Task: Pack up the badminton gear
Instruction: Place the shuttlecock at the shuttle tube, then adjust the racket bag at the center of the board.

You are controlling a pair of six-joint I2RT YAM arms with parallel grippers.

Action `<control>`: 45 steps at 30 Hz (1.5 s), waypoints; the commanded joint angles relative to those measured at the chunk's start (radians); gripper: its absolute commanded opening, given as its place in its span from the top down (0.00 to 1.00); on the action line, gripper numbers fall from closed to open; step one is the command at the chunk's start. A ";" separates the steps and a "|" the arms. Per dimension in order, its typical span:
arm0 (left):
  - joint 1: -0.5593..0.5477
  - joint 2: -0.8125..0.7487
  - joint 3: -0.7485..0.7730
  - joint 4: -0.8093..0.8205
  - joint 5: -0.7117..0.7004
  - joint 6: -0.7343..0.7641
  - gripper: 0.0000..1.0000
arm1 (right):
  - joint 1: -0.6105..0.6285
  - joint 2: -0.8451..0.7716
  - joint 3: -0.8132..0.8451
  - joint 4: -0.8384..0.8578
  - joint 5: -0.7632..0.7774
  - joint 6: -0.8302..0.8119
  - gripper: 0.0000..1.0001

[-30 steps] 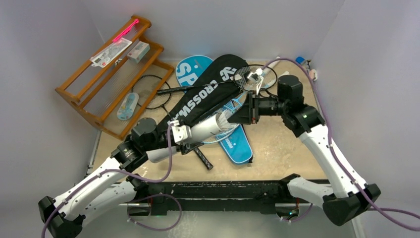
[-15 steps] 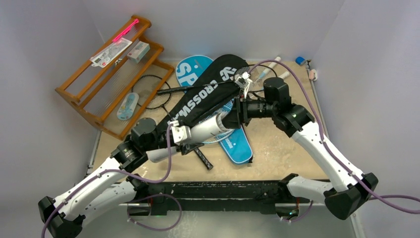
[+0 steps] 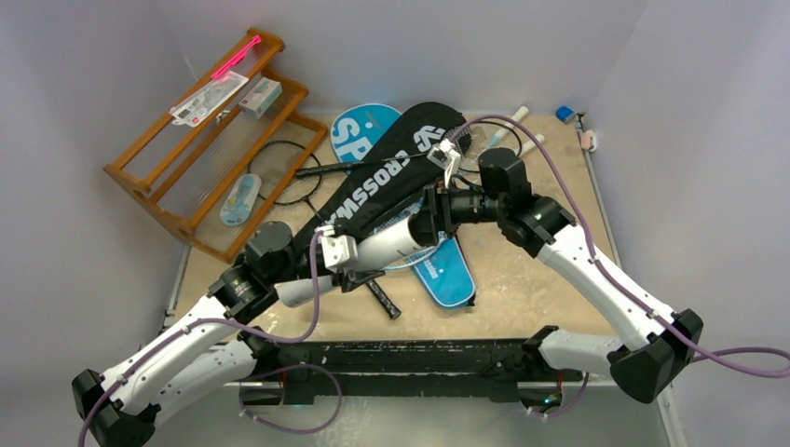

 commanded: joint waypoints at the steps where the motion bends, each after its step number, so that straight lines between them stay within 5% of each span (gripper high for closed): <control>1: 0.000 -0.031 0.021 0.147 0.033 -0.025 0.41 | 0.011 -0.058 0.011 -0.010 0.025 0.006 0.30; 11: 0.001 -0.055 0.027 0.111 -0.079 -0.061 0.41 | 0.011 -0.194 0.135 -0.155 0.314 -0.019 0.01; 19: 0.000 -0.130 0.048 0.005 -0.691 -0.129 0.41 | 0.011 -0.280 0.067 -0.200 0.621 0.007 0.01; 30: 0.000 -0.131 0.195 -0.178 -1.184 -0.296 0.47 | 0.011 -0.176 -0.193 -0.075 0.557 -0.048 0.05; 33: 0.001 -0.107 0.236 -0.219 -1.241 -0.308 0.47 | 0.011 -0.103 -0.234 -0.047 0.540 -0.060 0.08; 38: 0.000 -0.095 0.239 -0.234 -1.254 -0.315 0.47 | 0.011 0.025 -0.248 -0.138 0.809 0.002 0.07; 45: 0.000 -0.099 0.243 -0.260 -1.262 -0.284 0.47 | 0.011 0.085 -0.367 -0.126 0.882 0.106 0.11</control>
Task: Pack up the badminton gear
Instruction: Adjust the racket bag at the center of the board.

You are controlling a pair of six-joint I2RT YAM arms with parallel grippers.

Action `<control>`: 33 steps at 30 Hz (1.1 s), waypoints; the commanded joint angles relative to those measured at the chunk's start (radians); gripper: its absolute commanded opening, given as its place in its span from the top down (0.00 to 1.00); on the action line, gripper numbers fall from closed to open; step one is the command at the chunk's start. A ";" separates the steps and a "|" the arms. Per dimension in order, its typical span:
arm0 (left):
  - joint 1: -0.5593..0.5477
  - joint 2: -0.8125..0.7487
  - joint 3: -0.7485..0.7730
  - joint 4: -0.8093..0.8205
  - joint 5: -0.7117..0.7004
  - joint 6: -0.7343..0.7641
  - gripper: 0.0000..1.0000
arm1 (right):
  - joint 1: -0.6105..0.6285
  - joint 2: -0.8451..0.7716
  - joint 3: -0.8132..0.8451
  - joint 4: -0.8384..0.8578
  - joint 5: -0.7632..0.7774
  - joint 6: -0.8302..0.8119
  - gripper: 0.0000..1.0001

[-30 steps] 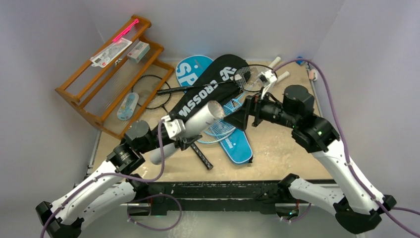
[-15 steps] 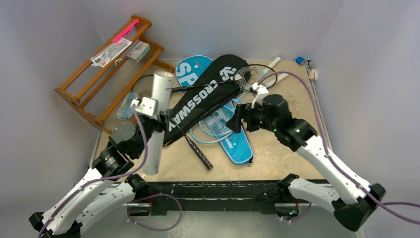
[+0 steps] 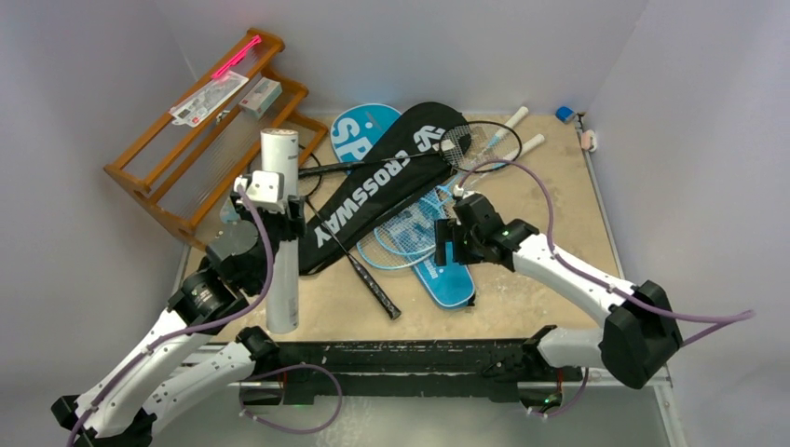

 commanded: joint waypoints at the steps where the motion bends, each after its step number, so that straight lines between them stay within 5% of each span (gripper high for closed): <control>1: 0.001 -0.007 0.040 -0.006 -0.042 0.010 0.47 | 0.003 0.023 -0.078 0.007 0.101 0.096 0.11; 6: 0.001 -0.022 0.046 -0.027 -0.036 0.028 0.47 | 0.000 0.104 -0.120 0.079 0.083 0.125 0.20; 9: 0.000 -0.031 0.041 -0.029 -0.021 0.029 0.47 | 0.001 0.131 -0.118 0.168 -0.059 0.082 0.44; 12: 0.001 -0.029 0.040 -0.034 -0.008 0.025 0.48 | 0.004 0.108 -0.100 0.246 -0.203 0.040 0.83; 15: 0.001 -0.024 0.041 -0.039 0.010 0.023 0.48 | 0.018 0.055 -0.084 0.301 -0.330 0.031 0.95; 21: 0.001 -0.003 0.041 -0.038 0.030 0.016 0.48 | 0.097 0.046 -0.042 0.412 -0.523 -0.016 0.91; 27: 0.000 0.020 0.039 -0.025 0.055 -0.005 0.48 | 0.165 0.143 0.111 0.417 -0.496 -0.012 0.92; 33: 0.001 0.043 0.058 -0.034 0.069 -0.007 0.48 | 0.188 0.213 0.219 0.423 -0.498 0.004 0.77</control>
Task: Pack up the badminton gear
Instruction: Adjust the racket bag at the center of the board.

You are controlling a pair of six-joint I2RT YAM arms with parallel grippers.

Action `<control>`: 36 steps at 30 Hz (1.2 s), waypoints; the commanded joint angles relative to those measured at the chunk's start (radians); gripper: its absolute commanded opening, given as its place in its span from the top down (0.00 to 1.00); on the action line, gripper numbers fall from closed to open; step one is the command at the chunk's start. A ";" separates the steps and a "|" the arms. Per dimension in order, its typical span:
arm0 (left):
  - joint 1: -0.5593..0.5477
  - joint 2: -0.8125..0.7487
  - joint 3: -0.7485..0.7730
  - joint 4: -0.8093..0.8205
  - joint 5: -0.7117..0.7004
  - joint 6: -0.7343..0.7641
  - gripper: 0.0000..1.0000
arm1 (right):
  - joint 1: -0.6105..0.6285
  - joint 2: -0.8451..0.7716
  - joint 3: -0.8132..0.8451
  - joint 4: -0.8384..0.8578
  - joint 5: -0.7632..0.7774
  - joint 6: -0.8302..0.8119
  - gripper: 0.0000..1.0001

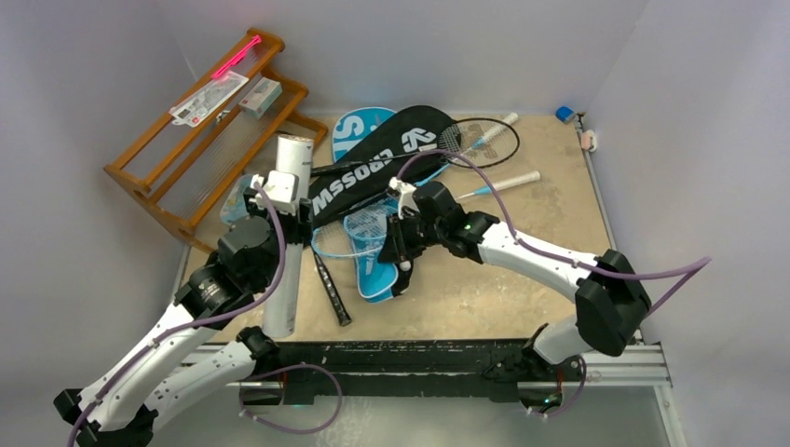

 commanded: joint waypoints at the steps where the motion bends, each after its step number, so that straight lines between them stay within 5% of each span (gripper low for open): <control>1: 0.001 0.009 0.059 0.019 0.020 -0.009 0.48 | 0.015 0.029 0.101 0.095 -0.055 -0.009 0.71; 7: 0.001 0.013 0.063 -0.006 0.037 -0.028 0.48 | 0.014 0.051 0.022 0.047 0.014 0.016 0.58; 12: 0.001 0.005 0.029 0.024 0.091 -0.041 0.48 | 0.010 0.015 -0.050 -0.019 0.151 0.000 0.57; 16: 0.001 0.022 0.025 0.046 0.160 -0.041 0.48 | 0.001 -0.030 -0.100 -0.051 0.265 0.007 0.44; 23: -0.001 0.031 0.029 0.046 0.178 -0.037 0.48 | -0.085 -0.097 -0.189 -0.054 0.337 0.028 0.45; 30: 0.001 0.022 0.025 0.046 0.182 -0.037 0.48 | -0.079 -0.023 -0.205 0.013 0.358 -0.035 0.56; 36: 0.001 0.017 0.023 0.042 0.186 -0.030 0.48 | -0.036 -0.005 -0.253 0.107 0.326 -0.071 0.56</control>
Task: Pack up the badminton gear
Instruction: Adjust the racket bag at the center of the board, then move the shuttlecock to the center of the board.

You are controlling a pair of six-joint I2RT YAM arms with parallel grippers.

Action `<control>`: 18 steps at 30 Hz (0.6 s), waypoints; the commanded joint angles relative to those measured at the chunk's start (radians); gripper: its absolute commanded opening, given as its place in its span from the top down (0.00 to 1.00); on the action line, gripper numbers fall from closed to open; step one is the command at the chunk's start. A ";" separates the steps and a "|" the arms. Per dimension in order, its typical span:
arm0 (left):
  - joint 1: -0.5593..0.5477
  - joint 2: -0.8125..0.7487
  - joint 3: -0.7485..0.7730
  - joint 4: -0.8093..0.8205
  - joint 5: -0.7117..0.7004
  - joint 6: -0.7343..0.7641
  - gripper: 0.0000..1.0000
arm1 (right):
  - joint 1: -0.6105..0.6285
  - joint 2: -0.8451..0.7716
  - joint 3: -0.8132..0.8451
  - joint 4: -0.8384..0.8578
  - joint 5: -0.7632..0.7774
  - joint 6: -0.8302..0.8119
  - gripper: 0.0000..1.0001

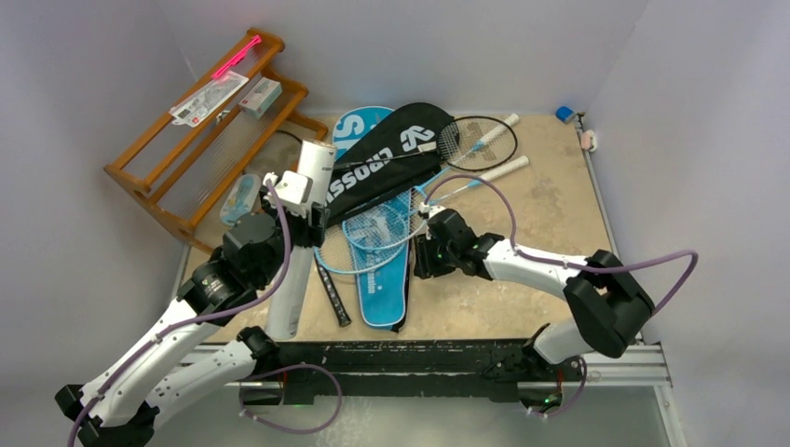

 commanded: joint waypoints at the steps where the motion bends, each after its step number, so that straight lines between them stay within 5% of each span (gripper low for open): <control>1: 0.000 -0.017 0.005 0.059 0.007 -0.002 0.48 | 0.032 0.002 -0.025 0.083 -0.005 -0.046 0.56; 18: 0.001 -0.019 0.008 0.062 0.013 0.015 0.47 | 0.110 0.037 -0.014 0.221 -0.041 -0.040 0.52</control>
